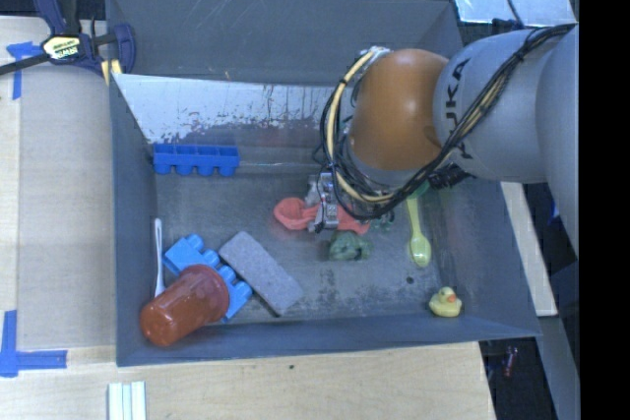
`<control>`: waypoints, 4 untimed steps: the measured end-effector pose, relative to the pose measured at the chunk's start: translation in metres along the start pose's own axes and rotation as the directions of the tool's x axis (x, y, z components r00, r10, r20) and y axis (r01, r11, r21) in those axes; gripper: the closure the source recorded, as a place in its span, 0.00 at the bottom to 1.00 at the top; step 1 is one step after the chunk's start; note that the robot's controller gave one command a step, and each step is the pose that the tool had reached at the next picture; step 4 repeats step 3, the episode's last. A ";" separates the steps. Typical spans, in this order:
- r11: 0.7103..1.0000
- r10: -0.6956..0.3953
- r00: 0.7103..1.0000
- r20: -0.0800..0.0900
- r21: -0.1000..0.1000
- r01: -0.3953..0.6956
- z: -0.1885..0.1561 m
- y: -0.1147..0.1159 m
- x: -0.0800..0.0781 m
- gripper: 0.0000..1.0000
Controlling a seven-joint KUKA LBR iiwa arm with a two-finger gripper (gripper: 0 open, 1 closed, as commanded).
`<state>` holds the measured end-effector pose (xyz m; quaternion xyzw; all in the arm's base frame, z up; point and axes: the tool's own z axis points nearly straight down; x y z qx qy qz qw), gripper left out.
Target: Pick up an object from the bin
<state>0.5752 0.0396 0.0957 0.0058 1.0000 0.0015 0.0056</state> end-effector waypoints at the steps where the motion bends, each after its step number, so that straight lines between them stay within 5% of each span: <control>1: 1.000 0.000 1.000 0.000 0.000 0.000 0.000 0.000 0.000 1.00; 2: 1.000 -0.004 1.000 -0.004 0.000 0.004 -0.070 -0.009 0.005 1.00; 3: 0.997 -0.071 0.997 -0.003 0.000 0.071 -0.136 0.005 -0.016 1.00; 4: 0.997 -0.071 0.997 -0.003 0.000 0.071 -0.136 0.005 -0.016 1.00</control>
Offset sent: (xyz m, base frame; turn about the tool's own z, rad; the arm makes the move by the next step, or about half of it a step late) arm -0.0092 -0.0177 0.1353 -0.0063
